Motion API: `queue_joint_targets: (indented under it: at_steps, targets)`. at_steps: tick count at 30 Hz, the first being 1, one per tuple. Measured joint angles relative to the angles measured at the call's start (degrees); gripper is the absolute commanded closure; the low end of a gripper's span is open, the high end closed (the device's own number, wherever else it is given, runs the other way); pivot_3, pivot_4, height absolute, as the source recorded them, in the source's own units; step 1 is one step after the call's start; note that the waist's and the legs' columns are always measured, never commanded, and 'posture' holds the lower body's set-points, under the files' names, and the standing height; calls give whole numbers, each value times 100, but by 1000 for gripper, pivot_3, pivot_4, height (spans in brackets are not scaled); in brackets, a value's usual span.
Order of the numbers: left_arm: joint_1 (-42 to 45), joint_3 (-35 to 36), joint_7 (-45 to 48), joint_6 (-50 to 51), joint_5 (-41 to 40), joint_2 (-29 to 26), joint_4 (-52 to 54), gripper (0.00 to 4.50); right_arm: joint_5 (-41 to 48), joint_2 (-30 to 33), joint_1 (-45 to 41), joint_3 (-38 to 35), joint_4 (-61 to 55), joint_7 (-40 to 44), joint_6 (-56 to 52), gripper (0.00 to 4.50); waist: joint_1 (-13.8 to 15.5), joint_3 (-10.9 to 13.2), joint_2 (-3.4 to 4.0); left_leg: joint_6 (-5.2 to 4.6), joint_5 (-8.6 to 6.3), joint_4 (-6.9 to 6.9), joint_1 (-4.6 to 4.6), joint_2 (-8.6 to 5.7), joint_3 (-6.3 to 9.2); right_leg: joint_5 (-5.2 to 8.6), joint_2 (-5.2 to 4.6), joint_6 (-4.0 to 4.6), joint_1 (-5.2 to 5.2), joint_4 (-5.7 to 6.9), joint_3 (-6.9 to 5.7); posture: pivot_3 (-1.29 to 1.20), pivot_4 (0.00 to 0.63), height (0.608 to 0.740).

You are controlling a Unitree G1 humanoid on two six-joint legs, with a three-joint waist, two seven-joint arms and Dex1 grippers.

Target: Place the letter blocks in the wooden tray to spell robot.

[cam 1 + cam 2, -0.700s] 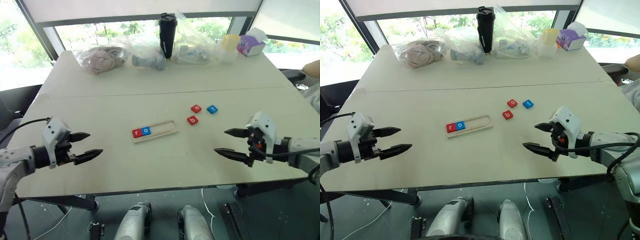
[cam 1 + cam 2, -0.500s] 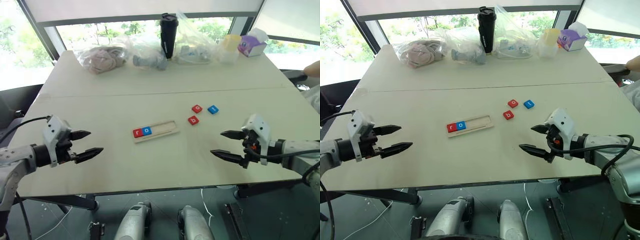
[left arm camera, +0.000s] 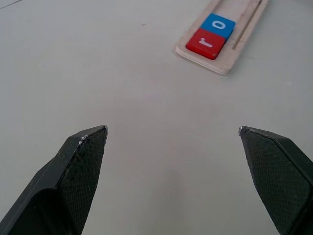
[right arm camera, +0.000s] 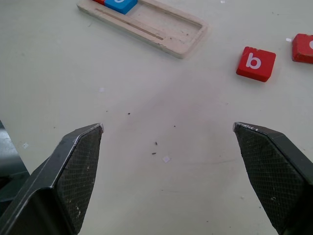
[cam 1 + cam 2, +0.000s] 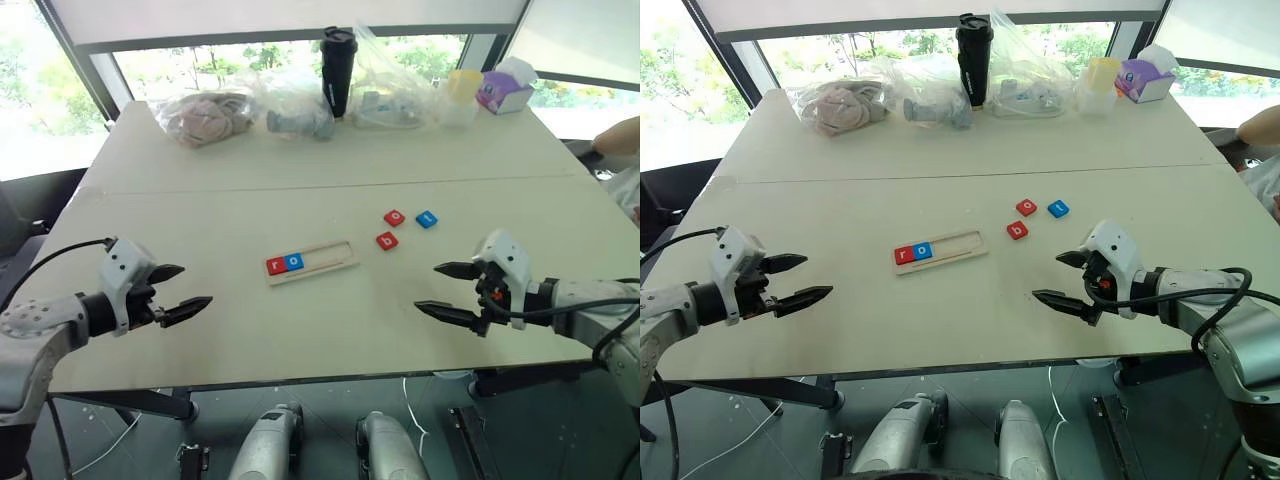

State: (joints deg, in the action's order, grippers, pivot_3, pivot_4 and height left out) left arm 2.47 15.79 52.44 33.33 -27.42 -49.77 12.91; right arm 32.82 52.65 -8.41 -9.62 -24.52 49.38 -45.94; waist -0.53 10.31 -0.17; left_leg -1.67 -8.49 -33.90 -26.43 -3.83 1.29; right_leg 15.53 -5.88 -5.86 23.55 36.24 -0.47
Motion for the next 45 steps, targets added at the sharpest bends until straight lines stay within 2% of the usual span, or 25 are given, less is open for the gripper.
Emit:
queue_joint_targets:
  at_steps: [5,8,14,17,20,28,34,37,38,39,45]
  targets:
    - [956,-528,315,-347,252,-52,-592,0,35,-80,-266,158,-7,-207,-367,92,5,0,0,0,0,-2,0,0,-1,-2,0,1,1,0,-2,0,150,740]
    - [2032,-1229,685,-786,666,107,-1470,0,81,-381,-605,428,-106,-530,-749,92,25,0,0,-1,1,-6,0,-1,0,-14,1,-7,1,2,-5,0,150,740]
    - [3282,-2400,1489,-1743,1357,935,-3165,0,212,-776,-737,735,-864,-996,-1038,92,60,0,-3,-16,3,-15,-8,-7,-3,-33,1,-41,1,-1,-4,0,150,740]
    - [3776,-2683,1754,-2176,1567,1520,-4121,0,222,-919,-699,850,-1074,-1215,-1118,92,123,1,-5,-19,4,-26,-10,-7,-2,-39,2,-50,-2,1,-5,0,150,740]
    - [4150,-2809,1907,-2577,1745,1826,-4809,0,223,-944,-554,878,-1197,-1381,-1153,92,132,1,-6,-21,4,-36,-10,-7,-2,-41,1,-52,-7,1,-5,0,150,740]
    - [4484,-2994,2083,-3316,2244,2197,-5669,0,234,-944,-364,860,-1442,-1640,-1296,92,120,0,-7,-28,4,-44,-8,-8,-2,-47,2,-62,-13,1,-5,0,150,740]
    - [4509,-3003,2125,-3437,2373,2293,-5783,0,246,-945,-365,861,-1540,-1733,-1338,92,127,0,-8,-33,2,-56,-7,-8,-2,-48,2,-64,-21,1,-8,0,150,740]
    - [4511,-2999,2085,-3482,2444,2301,-5791,783,246,-945,-366,862,-1540,-1749,-1339,0,125,-1,-8,-38,-2,-68,-6,-8,-1,-48,2,-64,-27,2,-8,0,150,740]
    - [4511,-2986,2074,-3481,2447,2303,-5804,1175,246,-945,-366,863,-1540,-1752,-1339,0,124,-1,-8,-40,-4,-73,-6,-8,-1,-47,3,-63,-29,2,-9,0,150,740]
    - [4511,-2976,2070,-3481,2448,2314,-5813,1352,246,-945,-370,864,-1540,-1753,-1339,0,123,-1,-8,-43,-6,-78,-6,-8,-1,-47,2,-63,-31,2,-9,0,150,740]
    - [4510,-2969,2010,-3487,2480,2355,-5834,1352,243,-936,-408,864,-1537,-1751,-1346,0,122,-2,-7,-49,-22,-109,-6,-8,-1,-48,2,-64,-31,2,-8,0,150,740]
